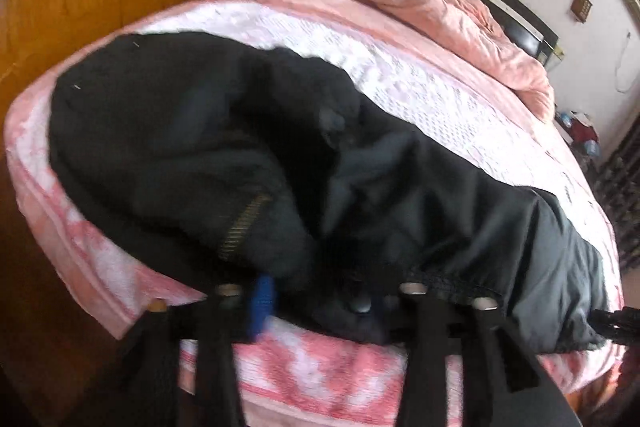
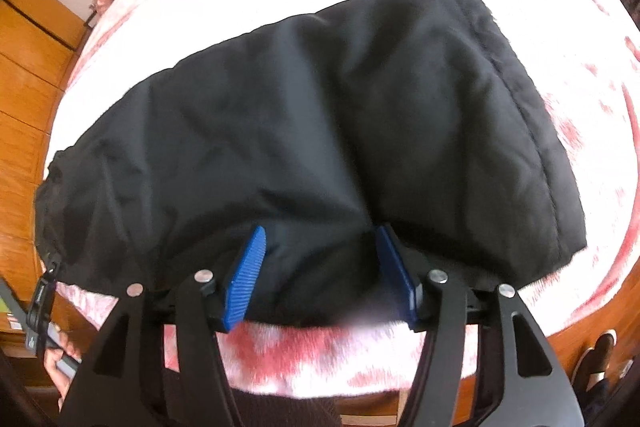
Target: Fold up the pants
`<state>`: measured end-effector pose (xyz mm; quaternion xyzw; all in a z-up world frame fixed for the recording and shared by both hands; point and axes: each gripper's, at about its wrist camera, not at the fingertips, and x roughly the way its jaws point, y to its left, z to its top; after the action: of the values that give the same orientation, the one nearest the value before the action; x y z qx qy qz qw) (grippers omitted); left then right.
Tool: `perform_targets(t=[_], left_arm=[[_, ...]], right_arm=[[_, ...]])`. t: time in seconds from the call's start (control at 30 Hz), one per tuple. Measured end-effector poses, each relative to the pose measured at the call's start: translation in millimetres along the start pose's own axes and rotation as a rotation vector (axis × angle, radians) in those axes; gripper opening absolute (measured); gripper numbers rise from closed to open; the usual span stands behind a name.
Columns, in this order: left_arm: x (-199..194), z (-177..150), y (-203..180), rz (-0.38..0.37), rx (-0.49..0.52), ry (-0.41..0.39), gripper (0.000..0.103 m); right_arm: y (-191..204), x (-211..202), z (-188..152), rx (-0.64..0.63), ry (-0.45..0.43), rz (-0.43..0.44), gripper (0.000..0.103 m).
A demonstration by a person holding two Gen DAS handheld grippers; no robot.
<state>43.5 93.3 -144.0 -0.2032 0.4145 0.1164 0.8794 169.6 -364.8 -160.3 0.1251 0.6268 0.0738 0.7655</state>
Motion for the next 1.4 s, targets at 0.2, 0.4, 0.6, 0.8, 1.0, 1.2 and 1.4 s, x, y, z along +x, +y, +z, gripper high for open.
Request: perform_targets(t=[0.2,0.4,0.6,0.8,1.0,1.2,1.4], left_arm=[[-12.3,-10.1,-7.4,0.018,-0.046,0.028,0.051],[-39.7,-18.8,-16.5,0.027,-0.073,0.006,0.051],[-45.6,-18.8,-38.5,0.002,-0.034,-0.009,0.051],[-43.9,-13.9,-76.4,-0.063,0.083,-0.030,0.053],[-9.7,-2.6,-89.4,-0.042,0.131,0.022,0.053],[-4.4,-2.9,-108.4,-0.052,0.190,-0.020,0.056],[27.6,-24.6,-113.0,-0.031,0.235,0.063,0.058]], right_arm=[[-41.4,-26.0,-13.5,0.102,-0.013,0.033,0.062],[-74.6,-40.5,-21.7,0.217,-0.015,0.088,0.061],[-102.8,-44.7,-30.6,0.306,0.000,0.046,0.061],[-130.8,-26.3,-32.7,0.438,-0.004,0.182,0.062],[-136.2,-33.1,-15.0,0.430,-0.056,0.225,0.014],[-117.2,-87.5,-4.0,0.281,-0.207,0.240,0.010],[-152.3,-55.7,-27.8,0.338,-0.083,0.042,0.012]])
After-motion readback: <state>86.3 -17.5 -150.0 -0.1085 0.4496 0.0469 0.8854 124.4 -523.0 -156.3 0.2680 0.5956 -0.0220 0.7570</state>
